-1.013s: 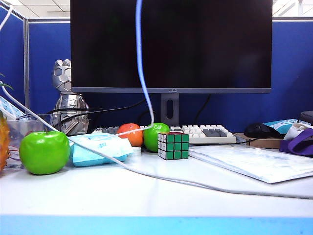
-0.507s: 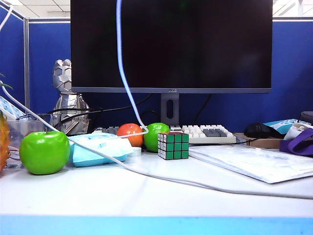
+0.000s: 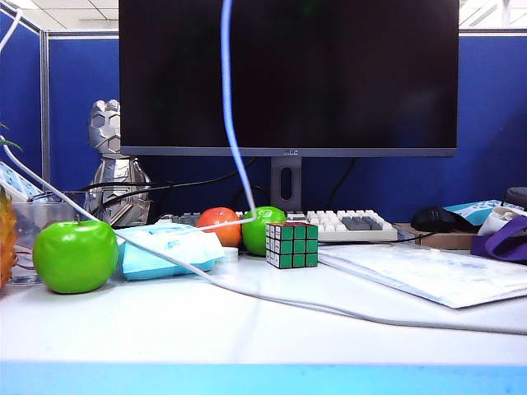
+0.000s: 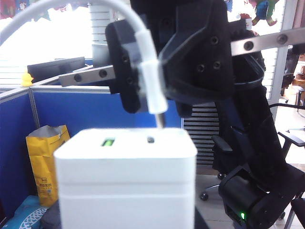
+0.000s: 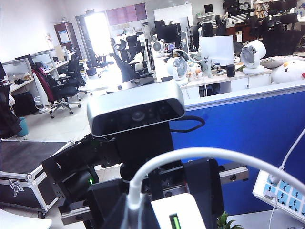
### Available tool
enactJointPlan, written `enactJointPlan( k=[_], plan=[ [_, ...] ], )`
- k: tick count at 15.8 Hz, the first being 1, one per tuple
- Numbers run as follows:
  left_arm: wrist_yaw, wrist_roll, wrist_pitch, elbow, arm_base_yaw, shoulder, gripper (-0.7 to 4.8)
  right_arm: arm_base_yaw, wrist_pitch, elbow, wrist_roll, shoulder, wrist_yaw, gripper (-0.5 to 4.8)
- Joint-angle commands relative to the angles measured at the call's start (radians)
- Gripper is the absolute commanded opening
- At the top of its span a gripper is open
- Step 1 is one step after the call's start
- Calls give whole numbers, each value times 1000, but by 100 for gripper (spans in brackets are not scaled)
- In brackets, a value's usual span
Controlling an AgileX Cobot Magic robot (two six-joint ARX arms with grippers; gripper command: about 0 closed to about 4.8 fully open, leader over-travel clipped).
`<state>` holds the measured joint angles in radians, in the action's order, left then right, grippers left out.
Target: Pick up the Type-C charging cable and the charging base, insert one end of the Type-C charger into the corresponding slot on the base, and finally place the plugged-in charger back on the table.
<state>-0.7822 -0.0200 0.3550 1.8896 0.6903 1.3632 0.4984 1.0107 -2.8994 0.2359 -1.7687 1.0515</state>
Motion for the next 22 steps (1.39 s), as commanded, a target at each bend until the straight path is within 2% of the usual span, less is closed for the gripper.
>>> enactJointPlan(
  k=[1,13,14,18,22],
  plan=[
    [0,-22,-58,4,2,-5,-6,3,-12,-4,-8,0,6,-1],
    [-1,-23,-61,4,2,-6,-6,28,-13,8,-35,-12,2,-1],
    [0,-47,-73,4,2,-6,-6,28,-11,8,-35,-12,2,-1],
    [-4,-95,-117,4,2,-6,-6,28,42,7,-91,-12,6,-1],
    [-4,-101,-131,4,2,-6,-7,28,74,7,-158,-12,6,-1]
  ],
)
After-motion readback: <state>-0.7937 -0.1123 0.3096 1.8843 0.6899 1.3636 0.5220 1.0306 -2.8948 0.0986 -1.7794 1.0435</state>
